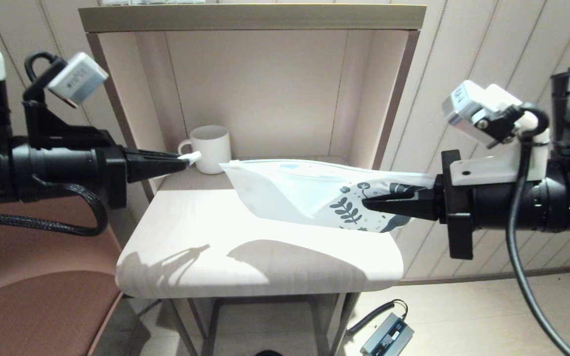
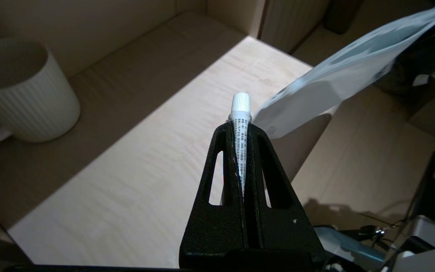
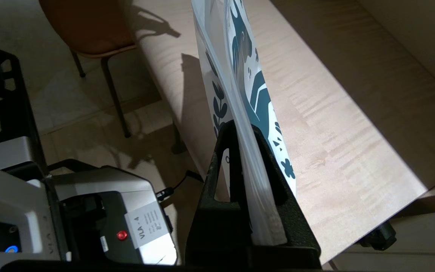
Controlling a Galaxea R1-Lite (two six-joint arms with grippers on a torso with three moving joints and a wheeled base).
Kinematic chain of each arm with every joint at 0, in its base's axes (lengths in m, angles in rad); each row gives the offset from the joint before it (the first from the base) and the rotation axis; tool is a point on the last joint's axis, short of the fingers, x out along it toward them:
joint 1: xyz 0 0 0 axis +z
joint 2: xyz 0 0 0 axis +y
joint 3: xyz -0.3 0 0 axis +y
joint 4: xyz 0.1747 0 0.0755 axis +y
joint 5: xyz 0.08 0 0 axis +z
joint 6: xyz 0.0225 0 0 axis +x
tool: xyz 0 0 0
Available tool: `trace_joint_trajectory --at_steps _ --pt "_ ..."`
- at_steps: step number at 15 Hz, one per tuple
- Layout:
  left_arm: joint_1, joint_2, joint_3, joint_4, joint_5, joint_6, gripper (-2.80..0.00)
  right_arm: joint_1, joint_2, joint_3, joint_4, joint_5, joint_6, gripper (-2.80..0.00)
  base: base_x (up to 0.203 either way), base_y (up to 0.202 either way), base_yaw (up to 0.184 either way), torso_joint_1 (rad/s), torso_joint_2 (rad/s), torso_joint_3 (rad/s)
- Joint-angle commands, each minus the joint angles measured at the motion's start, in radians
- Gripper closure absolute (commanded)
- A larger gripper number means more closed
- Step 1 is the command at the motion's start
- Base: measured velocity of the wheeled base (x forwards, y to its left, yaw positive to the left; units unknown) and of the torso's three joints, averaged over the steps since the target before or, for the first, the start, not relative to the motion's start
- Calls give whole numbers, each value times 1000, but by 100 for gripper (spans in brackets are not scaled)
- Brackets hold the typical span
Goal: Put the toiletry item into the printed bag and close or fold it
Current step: Place the toothpaste in the storage bag
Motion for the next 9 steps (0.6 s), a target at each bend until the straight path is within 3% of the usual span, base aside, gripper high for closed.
trace_joint_trajectory --at_steps 1,4,7,9 --pt "-6 -34 -161 135 -52 -10 0 23 29 38 -51 -17 -10 0 0 0 0 0 0 0" --pt "-51 5 -363 301 -135 -14 0 58 49 62 -55 -13 -17 0 0 0 0 0 0 0" --pt "-107 85 -569 512 -401 1 0 72 71 52 -54 2 -19 0 0 0 0 0 0 0" --pt "-182 166 -630 572 -483 50 0 72 81 46 -54 21 -19 0 0 0 0 0 0 0"
